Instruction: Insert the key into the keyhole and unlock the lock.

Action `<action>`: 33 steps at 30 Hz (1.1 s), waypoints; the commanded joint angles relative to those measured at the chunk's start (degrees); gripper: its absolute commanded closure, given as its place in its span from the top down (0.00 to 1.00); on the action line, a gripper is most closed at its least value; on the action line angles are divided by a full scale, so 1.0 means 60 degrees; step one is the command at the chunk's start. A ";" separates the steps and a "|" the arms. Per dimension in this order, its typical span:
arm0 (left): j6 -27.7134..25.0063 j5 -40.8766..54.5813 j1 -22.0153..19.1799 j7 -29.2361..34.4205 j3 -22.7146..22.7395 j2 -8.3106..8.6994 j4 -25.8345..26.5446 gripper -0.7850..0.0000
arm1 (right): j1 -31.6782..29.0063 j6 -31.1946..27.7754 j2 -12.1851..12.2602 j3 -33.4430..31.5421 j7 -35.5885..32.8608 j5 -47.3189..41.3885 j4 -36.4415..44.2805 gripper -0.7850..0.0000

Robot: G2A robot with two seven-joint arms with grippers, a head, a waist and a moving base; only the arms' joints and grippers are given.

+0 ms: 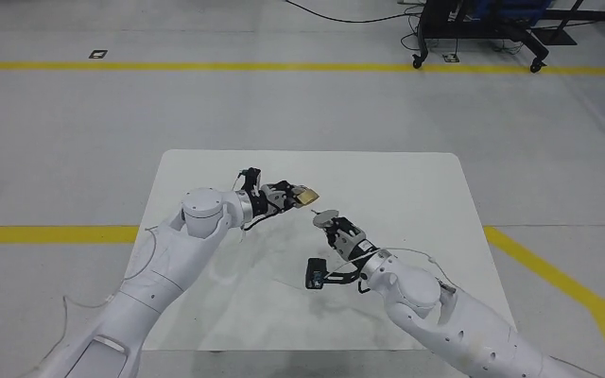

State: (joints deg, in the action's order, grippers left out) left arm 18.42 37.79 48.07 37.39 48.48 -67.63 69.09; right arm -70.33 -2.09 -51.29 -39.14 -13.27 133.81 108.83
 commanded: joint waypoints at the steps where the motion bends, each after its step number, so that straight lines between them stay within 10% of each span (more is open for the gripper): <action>1: 0.0023 -0.0095 0.0005 -0.0027 -0.0024 -0.0018 0.0035 0.00 | -0.0036 -0.0177 -0.0043 0.0010 -0.0237 0.0166 0.0073 0.00; 33: -0.0489 -0.1116 0.0668 -0.0278 0.0495 -0.0089 0.0769 0.00 | -0.0107 -0.1068 -0.1323 0.0565 -0.3123 0.2583 -0.0189 0.00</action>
State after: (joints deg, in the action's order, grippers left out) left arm 15.45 31.14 52.06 35.71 51.41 -68.14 73.69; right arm -70.98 -8.37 -59.11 -35.74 -31.89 149.07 107.78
